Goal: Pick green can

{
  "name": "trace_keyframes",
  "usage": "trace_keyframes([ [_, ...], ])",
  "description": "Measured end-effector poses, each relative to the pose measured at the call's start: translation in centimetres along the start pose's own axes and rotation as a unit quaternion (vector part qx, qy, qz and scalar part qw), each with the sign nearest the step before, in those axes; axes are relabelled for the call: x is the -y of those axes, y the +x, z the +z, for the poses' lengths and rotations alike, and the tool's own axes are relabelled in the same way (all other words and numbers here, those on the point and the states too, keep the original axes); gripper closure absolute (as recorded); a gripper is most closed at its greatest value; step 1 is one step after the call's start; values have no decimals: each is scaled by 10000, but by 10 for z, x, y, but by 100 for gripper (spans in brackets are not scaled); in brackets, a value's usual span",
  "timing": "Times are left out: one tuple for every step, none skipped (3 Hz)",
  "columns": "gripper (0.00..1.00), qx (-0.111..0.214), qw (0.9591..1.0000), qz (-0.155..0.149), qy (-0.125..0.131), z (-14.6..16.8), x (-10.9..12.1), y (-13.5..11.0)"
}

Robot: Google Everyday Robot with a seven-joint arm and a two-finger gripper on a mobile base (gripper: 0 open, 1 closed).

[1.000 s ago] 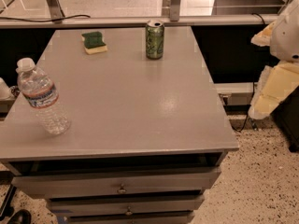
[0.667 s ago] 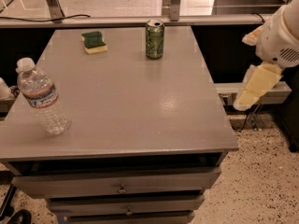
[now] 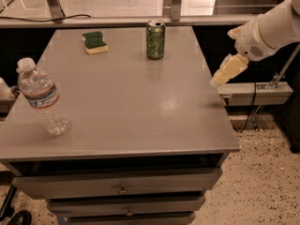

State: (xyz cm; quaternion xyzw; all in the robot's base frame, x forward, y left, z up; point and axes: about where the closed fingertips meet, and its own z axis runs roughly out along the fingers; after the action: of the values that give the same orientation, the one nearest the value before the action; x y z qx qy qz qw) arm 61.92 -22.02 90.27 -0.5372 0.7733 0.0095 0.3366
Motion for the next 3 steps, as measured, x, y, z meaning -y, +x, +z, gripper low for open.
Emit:
trace_keyframes([
  [0, 790, 9952, 505, -284, 42, 31, -21],
  [0, 1597, 9797, 968, -724, 74, 43, -51],
  [0, 2362, 9557, 1301, -1177, 97, 46, -88],
])
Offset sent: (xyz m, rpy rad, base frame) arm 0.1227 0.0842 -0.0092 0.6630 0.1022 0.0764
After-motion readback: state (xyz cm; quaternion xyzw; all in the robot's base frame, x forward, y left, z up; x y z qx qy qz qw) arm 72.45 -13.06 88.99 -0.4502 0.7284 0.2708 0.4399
